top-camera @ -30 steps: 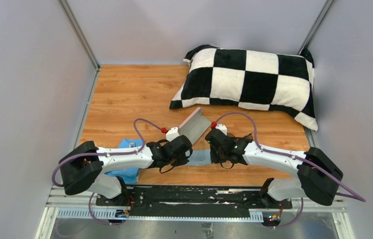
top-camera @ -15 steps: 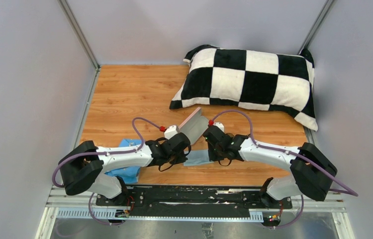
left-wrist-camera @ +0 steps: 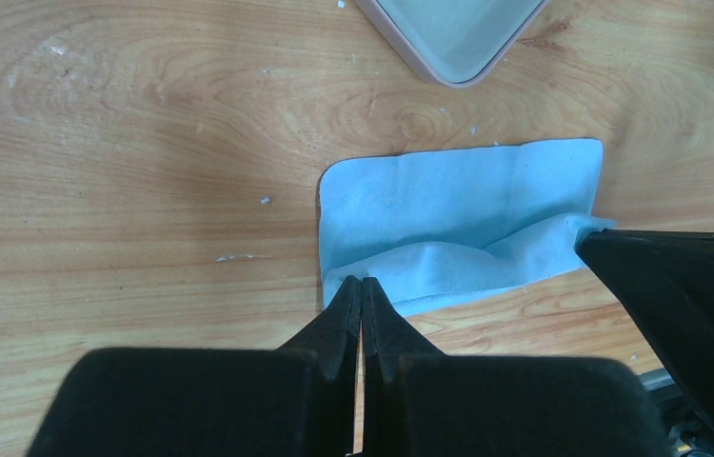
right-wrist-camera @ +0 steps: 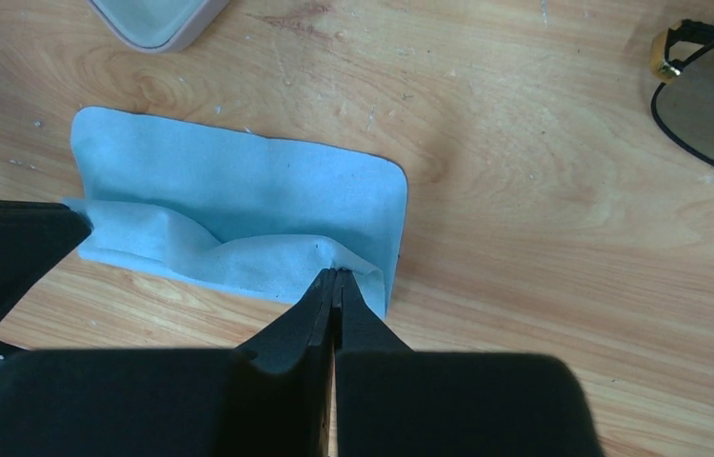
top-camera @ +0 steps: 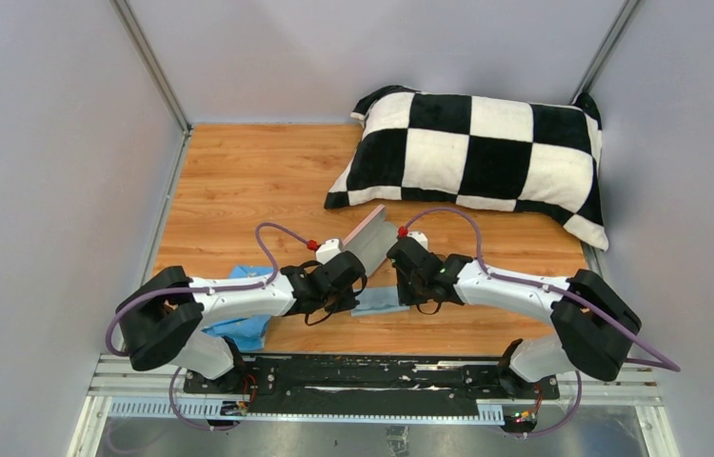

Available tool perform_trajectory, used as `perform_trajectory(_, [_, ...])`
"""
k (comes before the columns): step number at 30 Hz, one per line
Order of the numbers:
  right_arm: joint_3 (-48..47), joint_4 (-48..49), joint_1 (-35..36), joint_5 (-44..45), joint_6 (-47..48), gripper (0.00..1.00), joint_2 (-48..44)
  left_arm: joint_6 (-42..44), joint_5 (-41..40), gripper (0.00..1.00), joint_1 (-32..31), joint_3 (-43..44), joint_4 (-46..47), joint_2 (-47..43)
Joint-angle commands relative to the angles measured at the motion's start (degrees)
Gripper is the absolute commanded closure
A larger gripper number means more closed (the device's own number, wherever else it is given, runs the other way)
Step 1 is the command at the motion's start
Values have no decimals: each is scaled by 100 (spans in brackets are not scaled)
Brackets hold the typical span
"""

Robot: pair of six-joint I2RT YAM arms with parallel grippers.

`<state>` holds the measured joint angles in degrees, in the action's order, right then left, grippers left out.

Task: Organize the sunglasses
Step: Fold the glasses cleaning cloth at the center of the board.

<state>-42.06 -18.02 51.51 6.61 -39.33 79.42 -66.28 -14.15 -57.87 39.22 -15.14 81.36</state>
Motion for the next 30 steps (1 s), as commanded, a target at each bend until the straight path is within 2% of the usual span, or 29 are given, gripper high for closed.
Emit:
perform_trajectory(1, [-173,-136,-83,63,98,100,140,82,-9,100,48,122,-51,88])
perform_trajectory(8, [-189,-161,-128,76,110,100,197,80,8,100,81,129,-109,169])
perform_trajectory(10, [-172,-179,-147,89,89,100,188,99,9,92,83,145,-119,169])
perform_trajectory(12, [-171,-200,-156,112,63,91,167,137,2,89,83,151,-107,113])
perform_trajectory(13, [-171,-214,-158,123,66,77,152,142,-12,88,83,148,-111,76])
perform_trajectory(14, [-171,-223,-158,135,64,70,134,145,-42,87,83,147,-129,13])
perform_trajectory(17, [-181,-290,-170,205,60,61,-35,146,-221,81,83,119,-240,-219])
perform_trajectory(21, [-183,-379,-167,320,90,60,-303,99,-507,71,83,55,-385,-599])
perform_trajectory(26, [-133,-403,-168,323,71,60,-625,-6,-755,69,81,-118,-465,-1059])
perform_trajectory(30, [85,10,-159,-264,171,70,-802,-28,-419,70,74,-556,122,-1369])
